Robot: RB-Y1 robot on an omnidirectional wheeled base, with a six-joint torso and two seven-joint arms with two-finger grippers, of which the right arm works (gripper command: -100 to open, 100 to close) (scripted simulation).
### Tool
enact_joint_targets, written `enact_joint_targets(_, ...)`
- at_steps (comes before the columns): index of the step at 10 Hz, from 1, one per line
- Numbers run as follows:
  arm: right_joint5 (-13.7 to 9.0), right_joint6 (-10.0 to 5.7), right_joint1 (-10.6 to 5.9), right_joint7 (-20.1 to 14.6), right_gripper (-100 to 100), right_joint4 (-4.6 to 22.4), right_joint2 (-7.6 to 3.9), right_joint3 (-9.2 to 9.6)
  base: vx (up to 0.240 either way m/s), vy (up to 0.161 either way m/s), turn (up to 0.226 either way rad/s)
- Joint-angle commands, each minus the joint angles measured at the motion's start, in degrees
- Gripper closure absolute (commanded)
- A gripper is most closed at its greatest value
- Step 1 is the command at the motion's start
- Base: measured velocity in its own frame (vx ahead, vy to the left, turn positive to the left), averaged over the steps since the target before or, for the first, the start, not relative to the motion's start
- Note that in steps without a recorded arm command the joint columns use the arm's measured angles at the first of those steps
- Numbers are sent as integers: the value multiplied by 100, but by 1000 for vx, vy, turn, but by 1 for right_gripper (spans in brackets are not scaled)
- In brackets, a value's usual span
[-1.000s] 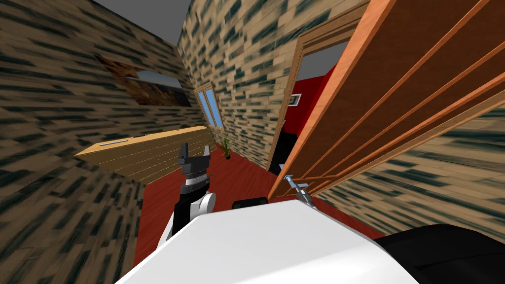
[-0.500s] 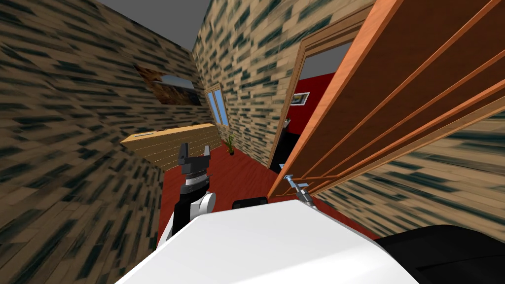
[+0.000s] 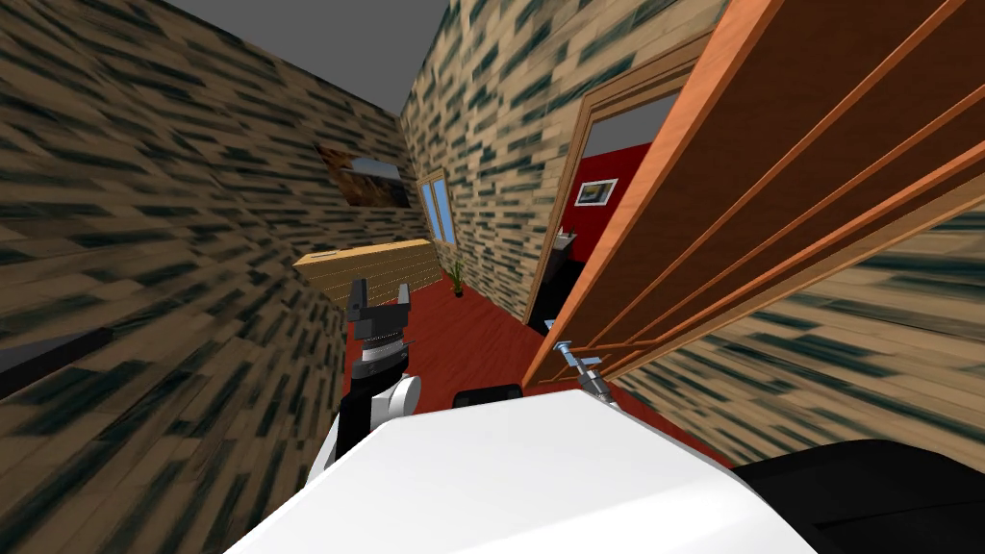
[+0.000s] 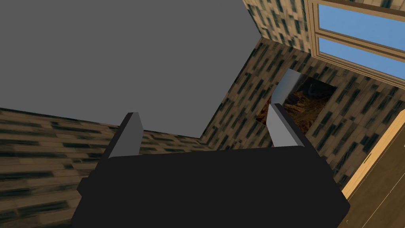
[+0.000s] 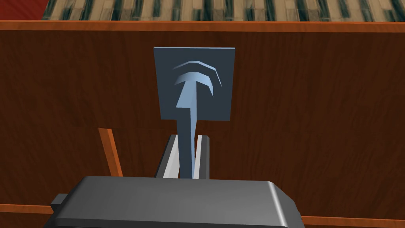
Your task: Pull the door open
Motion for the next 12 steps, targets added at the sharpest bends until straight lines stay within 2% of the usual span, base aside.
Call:
enact_joint_targets(1,3,-56,-23,-17,100,51,-18,1,-188,-64,117)
enact_joint_targets(2,9,-22,-16,-6,100,28,1,12,-87,-25,31)
enact_joint_targets(12,45,-338,-126,-79,100,383,-76,68,-206,-59,158)
